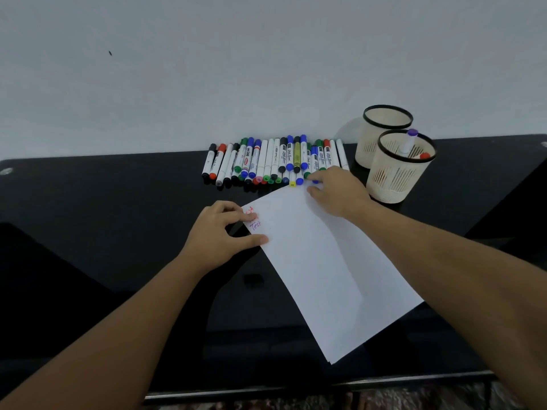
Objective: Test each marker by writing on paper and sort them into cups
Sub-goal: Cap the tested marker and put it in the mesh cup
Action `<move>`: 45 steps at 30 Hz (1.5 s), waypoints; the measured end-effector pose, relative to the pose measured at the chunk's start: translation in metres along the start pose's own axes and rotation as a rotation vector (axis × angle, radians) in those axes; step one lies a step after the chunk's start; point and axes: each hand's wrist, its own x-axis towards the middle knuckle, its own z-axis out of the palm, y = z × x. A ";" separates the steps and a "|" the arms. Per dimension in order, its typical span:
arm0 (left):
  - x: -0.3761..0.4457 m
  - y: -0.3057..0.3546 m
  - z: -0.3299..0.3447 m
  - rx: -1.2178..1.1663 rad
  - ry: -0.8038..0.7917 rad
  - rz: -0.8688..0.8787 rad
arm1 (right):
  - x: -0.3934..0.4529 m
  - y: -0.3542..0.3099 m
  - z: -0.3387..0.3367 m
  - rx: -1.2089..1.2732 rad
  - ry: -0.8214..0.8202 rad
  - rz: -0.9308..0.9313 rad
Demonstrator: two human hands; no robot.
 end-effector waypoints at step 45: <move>-0.008 0.056 -0.022 -0.585 -0.050 -0.216 | -0.097 -0.047 -0.011 0.454 -0.184 -0.108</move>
